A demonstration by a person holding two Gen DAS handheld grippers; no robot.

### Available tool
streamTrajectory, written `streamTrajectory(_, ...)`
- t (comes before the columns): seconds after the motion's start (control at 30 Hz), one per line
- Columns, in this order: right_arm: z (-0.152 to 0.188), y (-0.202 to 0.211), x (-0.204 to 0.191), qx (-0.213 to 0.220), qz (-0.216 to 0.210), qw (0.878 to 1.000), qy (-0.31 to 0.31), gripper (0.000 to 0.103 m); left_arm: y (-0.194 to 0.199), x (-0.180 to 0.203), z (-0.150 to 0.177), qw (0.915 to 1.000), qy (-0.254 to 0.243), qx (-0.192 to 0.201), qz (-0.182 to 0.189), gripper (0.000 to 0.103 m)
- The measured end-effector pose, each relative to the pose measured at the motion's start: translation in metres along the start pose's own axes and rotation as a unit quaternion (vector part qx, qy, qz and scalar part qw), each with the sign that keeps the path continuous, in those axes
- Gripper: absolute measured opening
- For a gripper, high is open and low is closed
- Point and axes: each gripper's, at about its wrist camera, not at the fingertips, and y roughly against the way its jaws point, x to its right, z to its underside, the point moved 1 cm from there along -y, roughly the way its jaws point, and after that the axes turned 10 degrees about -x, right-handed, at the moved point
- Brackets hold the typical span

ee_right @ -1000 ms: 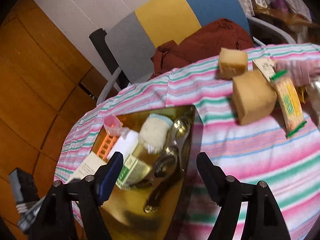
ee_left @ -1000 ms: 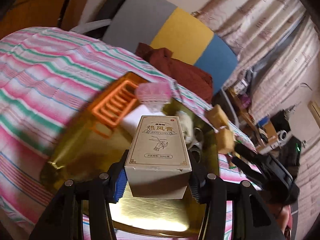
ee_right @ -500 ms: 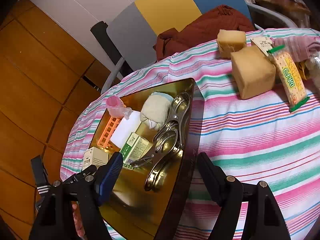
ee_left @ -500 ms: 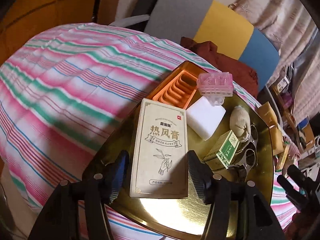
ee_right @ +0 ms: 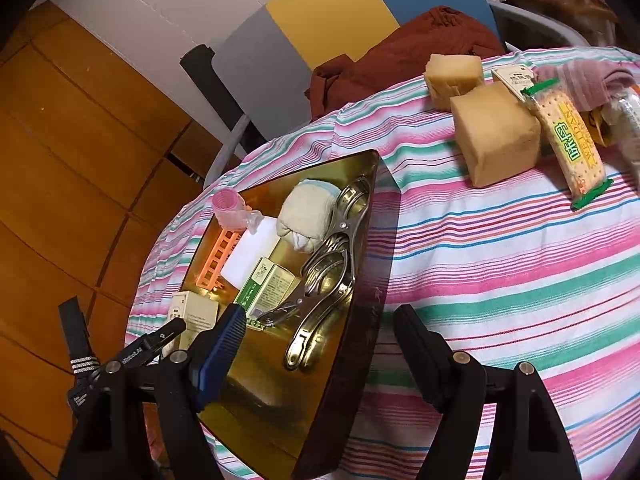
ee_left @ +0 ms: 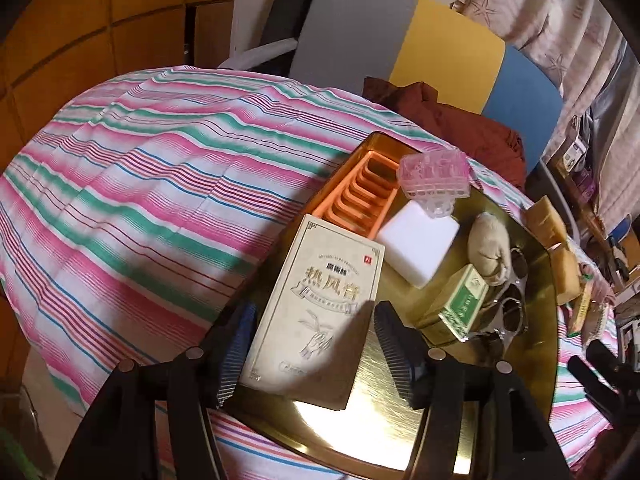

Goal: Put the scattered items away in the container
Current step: 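Carry the cream box and clip over the gold tray and open both tools, then move both tools back toward the cracker pack and yellow sponges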

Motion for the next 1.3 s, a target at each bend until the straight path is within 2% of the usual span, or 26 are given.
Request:
streamTrajectory(0.13, 0.002, 0.003, 0.007, 0.004, 0.0, 1.0, -0.009, 0.077, 0.007, -0.001, 0.002, 0.9996, 0.019, 0.005, 0.021, 0.062)
streamTrajectory(0.47, 0.006, 0.007, 0.022, 0.004, 0.002, 1.0, -0.027, 0.079, 0.012, 0.006, 0.008, 0.9995, 0.018, 0.021, 0.017, 0.063)
streamTrajectory(0.63, 0.008, 0.009, 0.024, 0.007, -0.001, 0.999, -0.031, 0.079, 0.016, 0.011, 0.01, 0.9994, 0.007, 0.019, 0.029, 0.063)
streamTrajectory(0.9, 0.01, 0.006, 0.02, 0.002, -0.008, 1.0, -0.025, 0.08, 0.025, 0.029, 0.012, 0.9988, -0.027, 0.04, -0.009, 0.063)
streamTrajectory(1.3, 0.012, 0.006, 0.025, 0.001, -0.012, 0.999, -0.031, 0.08, 0.027, 0.048, 0.017, 0.9973, -0.057, 0.042, -0.021, 0.063)
